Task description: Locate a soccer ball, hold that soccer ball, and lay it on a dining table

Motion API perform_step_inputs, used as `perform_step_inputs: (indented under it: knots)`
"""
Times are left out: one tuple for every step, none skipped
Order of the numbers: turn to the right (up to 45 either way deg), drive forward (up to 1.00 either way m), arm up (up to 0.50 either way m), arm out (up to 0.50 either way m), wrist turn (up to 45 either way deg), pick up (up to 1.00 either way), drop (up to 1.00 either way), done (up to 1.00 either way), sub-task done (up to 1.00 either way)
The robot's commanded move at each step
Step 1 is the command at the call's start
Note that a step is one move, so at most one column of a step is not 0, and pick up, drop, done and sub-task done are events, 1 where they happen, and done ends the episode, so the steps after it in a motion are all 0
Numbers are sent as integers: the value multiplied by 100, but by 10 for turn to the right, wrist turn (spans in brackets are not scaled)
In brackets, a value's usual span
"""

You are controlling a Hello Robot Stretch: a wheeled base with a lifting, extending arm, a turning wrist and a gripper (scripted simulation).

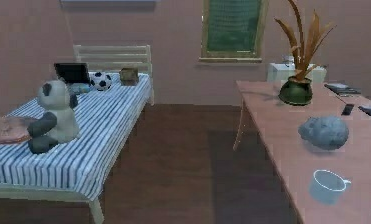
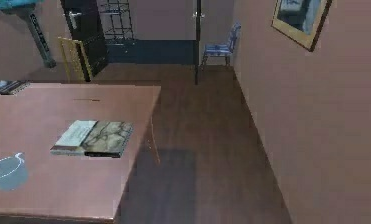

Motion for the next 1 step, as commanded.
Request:
perform_step_inputs:
  knots:
    - [0, 100, 0, 0, 0, 0, 0, 0, 0]
